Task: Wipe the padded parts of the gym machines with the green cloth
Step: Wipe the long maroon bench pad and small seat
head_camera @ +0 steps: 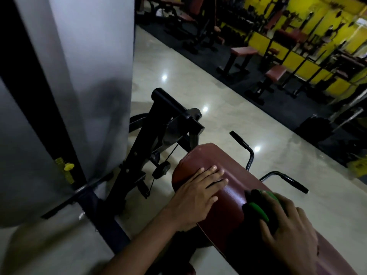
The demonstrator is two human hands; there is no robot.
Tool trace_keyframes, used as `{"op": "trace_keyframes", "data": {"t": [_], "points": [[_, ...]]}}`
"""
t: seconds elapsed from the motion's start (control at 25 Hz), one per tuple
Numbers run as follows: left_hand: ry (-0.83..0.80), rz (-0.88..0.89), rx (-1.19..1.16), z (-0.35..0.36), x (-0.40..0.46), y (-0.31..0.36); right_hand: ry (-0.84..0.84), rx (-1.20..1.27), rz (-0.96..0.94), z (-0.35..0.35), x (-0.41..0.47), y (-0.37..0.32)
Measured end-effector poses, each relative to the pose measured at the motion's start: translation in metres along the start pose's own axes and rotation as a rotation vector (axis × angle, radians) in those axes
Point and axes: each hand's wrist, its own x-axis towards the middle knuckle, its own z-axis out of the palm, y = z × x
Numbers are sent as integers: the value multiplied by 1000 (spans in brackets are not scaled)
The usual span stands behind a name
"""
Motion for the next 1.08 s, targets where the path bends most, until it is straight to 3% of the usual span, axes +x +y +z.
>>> {"op": "trace_keyframes", "data": {"t": [0.16, 0.32, 0.4, 0.56, 0.72, 0.8, 0.96, 1.08], "points": [[238, -405, -202, 31, -18, 43, -128, 150, -343, 3, 52, 2], [487, -756, -297, 52, -17, 62, -163, 245, -597, 21, 120, -48], [546, -852, -277, 54, -16, 54, -148, 233, -713, 33, 148, -83], [562, -881, -235, 61, -18, 49, -201, 109, -818, 39, 183, -125], [571, -882, -210, 63, -21, 51, -297, 166, -736, 33, 195, -120], [555, -865, -200, 65, -24, 54, -352, 57, -765, 30, 200, -137], [515, -836, -183, 67, -31, 54, -550, -201, -1023, 35, 208, -187], [446, -800, -188, 61, -40, 53, -710, -207, -957, 31, 226, -182]]}}
